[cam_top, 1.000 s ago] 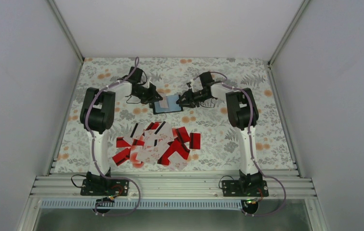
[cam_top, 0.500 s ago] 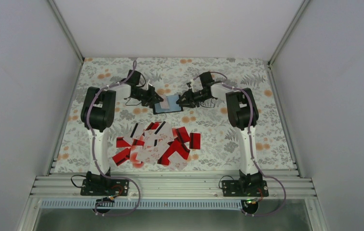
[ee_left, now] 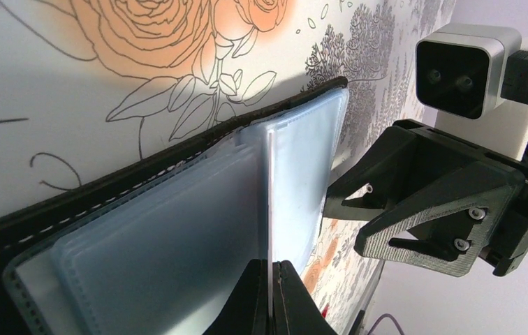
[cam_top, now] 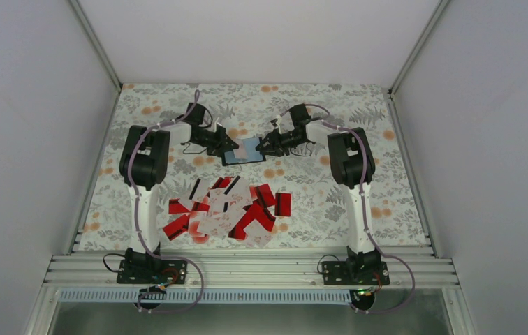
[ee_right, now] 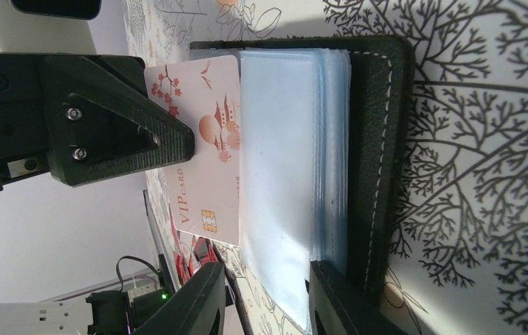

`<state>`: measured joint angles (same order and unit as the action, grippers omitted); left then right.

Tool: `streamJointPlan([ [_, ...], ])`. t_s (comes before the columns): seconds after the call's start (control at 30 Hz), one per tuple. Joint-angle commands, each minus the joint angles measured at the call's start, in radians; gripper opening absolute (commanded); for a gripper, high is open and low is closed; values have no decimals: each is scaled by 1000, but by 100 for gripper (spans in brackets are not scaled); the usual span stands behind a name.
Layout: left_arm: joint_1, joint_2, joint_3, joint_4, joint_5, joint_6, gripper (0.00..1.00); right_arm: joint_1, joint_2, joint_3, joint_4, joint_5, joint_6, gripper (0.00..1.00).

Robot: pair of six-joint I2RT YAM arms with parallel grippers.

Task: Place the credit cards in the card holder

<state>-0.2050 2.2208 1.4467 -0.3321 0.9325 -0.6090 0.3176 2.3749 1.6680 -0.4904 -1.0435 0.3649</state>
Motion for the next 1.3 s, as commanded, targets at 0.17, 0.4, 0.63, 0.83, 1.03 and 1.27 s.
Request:
streamJointPlan([
  [0.17,-26,53,79,-103,-10,73,2,-3,45,-13,-27,38,-10,31],
  [0.4,-42,85,148,-183,-13,104,3,-3,44,-13,-28,39,-12,31],
  [0.63,-44,85,165,-217,-28,135,2,-2,46,-13,-28,38,-11,31],
  [0.83,-59,114,206,-222,-24,136,3,-3,49,-13,-30,37,-11,31],
  [1.03,-78,132,229,-202,-27,105,3,-3,44,-14,-32,40,-12,31],
  [1.27,-100,160,291,-214,-31,94,6,-3,44,-7,-40,44,-12,31],
])
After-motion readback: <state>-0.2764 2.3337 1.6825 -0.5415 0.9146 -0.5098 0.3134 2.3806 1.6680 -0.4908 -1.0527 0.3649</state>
